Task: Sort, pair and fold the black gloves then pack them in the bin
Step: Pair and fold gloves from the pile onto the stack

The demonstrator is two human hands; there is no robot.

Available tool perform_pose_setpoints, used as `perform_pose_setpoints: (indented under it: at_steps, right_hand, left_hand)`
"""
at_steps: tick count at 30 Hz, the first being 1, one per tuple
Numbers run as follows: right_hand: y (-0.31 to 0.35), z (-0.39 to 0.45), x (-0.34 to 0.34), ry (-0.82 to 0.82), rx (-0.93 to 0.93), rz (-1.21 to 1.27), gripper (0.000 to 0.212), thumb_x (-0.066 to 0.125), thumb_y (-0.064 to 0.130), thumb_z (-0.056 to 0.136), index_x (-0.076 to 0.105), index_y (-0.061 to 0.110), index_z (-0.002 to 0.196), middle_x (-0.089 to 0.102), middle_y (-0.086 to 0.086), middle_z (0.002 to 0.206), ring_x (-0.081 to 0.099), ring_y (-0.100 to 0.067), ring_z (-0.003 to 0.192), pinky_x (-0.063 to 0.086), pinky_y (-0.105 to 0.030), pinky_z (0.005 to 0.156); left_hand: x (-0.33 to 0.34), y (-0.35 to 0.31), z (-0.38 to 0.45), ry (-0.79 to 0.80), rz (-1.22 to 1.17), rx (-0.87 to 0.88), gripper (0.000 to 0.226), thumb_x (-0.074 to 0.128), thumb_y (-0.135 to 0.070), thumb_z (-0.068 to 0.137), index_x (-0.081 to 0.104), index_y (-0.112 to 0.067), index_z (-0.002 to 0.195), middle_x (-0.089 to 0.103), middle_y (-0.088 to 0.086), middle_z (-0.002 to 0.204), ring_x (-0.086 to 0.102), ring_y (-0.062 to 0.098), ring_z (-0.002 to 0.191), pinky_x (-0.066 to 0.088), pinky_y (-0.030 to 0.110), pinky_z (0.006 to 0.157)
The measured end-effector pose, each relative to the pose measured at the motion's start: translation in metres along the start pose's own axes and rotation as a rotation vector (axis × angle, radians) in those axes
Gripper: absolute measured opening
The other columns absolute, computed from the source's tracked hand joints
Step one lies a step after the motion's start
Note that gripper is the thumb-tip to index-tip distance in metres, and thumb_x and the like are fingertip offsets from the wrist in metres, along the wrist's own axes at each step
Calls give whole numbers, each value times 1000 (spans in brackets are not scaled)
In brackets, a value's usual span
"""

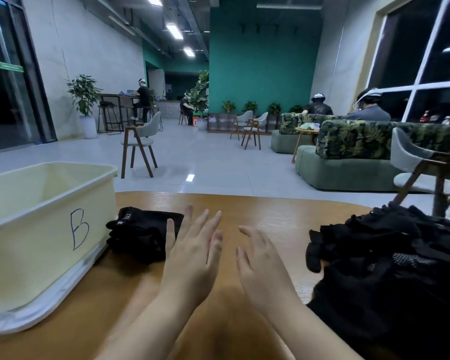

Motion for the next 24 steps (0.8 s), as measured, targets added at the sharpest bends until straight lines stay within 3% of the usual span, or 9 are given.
perform_pose_setpoints:
  at_steps: [5,8,10,13,15,18,21,24]
  right_hand:
    - [-30,-26,-45,-133,70,-78,36,47,19,95,46,19,131,47,9,128,39,-8,124,25,-15,101]
    - [-61,-48,-63,-290,219,-333,40,61,8,82,56,15,121,56,-3,124,46,-25,125,31,-40,107]
    - [-78,-58,-66,-226,384,-485,42,60,12,80,55,14,122,52,-7,130,40,-29,128,30,-44,105]
    - [-90,-66,-64,-10,537,-581,36,44,25,89,41,18,124,38,-3,131,33,-24,124,30,-36,101]
    - [-91,-69,-59,64,560,-585,34,38,28,91,38,17,123,38,-3,127,34,-23,121,32,-34,99]
    - [-87,-69,-45,142,521,-568,35,37,28,91,41,13,122,41,-6,126,37,-24,119,35,-33,98]
    - [-80,-65,-41,156,446,-563,28,38,28,93,44,14,117,43,-6,125,38,-24,118,37,-32,97]
    - [-77,-63,-34,164,406,-535,26,41,25,95,41,15,119,42,-5,126,38,-23,119,35,-30,98]
  left_hand:
    - [8,-35,-27,-71,-173,-27,62,3,-54,85,33,-43,139,24,-23,147,-15,-9,139,-23,26,111]
    - [23,-42,-43,-21,-177,-62,65,-3,-57,80,22,-46,139,12,-26,147,-25,-10,135,-27,25,109]
    - [39,-42,-50,59,-86,-22,72,-5,-58,77,20,-43,143,6,-25,147,-32,-8,132,-29,26,107]
    - [53,-41,-53,106,19,37,70,10,-56,81,36,-34,142,24,-12,153,-28,-3,136,-20,30,111]
    - [62,-38,-55,190,99,7,76,7,-59,77,25,-35,146,13,-11,157,-34,-1,132,-23,32,110]
    - [72,-32,-58,359,78,-17,67,25,-63,83,18,-40,145,3,-16,157,-32,-1,129,-17,37,113]
    - [76,-36,-61,450,53,59,84,12,-76,56,36,-49,132,8,-21,155,-27,-3,132,-15,37,113]
    - [79,-38,-64,509,11,64,66,13,-79,48,45,-56,101,18,-25,151,-21,-7,132,-14,34,112]
Point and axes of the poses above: each hand's wrist, its own z-axis towards the middle knuckle, its own x-axis out of the palm, y = z × x, the point moved 10 cm from there along z, towards the middle knuckle
